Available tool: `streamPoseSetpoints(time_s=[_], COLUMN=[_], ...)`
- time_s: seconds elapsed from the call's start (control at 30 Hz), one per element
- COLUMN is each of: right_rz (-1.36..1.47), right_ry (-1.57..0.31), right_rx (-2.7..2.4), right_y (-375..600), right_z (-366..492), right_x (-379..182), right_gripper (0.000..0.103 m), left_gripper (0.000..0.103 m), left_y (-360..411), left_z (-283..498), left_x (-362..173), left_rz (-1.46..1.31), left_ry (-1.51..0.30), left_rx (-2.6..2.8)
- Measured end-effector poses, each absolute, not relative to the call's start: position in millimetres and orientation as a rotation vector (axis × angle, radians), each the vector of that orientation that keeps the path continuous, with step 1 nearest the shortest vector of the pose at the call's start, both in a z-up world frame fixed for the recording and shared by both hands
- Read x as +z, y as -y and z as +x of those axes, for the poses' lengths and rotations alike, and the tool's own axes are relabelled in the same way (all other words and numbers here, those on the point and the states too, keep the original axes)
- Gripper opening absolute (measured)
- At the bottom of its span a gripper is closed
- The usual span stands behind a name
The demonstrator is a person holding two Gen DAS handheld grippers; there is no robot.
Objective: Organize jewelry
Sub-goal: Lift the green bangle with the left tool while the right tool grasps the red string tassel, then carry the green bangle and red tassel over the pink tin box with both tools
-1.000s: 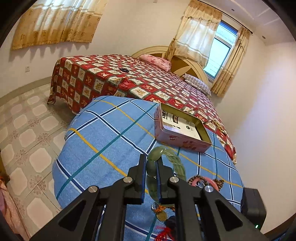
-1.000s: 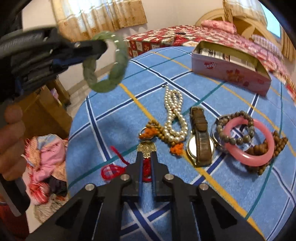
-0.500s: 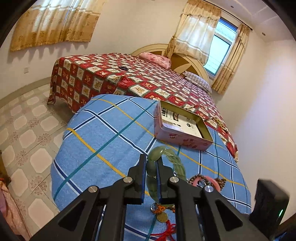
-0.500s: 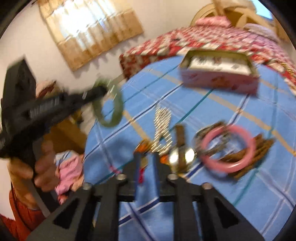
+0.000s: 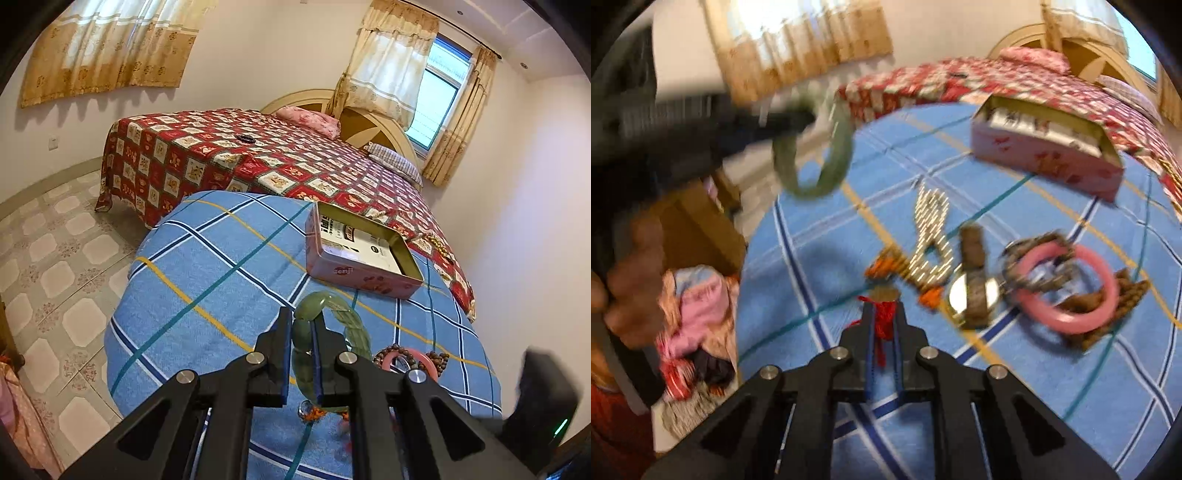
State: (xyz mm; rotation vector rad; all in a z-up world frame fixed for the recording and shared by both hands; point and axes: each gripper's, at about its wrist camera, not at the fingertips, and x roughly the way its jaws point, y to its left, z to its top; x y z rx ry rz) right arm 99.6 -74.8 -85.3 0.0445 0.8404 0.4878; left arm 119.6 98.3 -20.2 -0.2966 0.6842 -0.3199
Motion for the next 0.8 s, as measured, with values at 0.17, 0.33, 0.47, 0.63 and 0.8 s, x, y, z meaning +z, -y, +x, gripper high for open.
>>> streamPoseSetpoints(time_s=[0.17, 0.33, 0.47, 0.63, 0.8], right_rz=[0.091, 0.103, 0.136, 0.17, 0.152], right_ry=[-0.733, -0.661, -0.612, -0.551, -0.515], right_rx=[0.41, 0.319, 0.26, 0.19, 0.115], right_y=[106, 130, 150, 172, 179], right_z=[113, 133, 151, 185, 217], right_x=[-48, -25, -15, -6, -15], right_gripper=[0.011, 0.011, 0.011, 0.011, 0.011], left_gripper=[0.009, 0.009, 0.009, 0.009, 0.009], left_y=[-88, -66, -43, -20, 1], left_z=[126, 139, 161, 193, 229], left_x=[-21, -17, -16, -15, -17], left_rz=[-0.282, -0.251, -0.224, -0.207, -0.194], left_ry=[-0.693, -0.686, -0.682, -0.674, -0.666], left_rx=[-0.34, -0.383, -0.412, -0.43, -0.443])
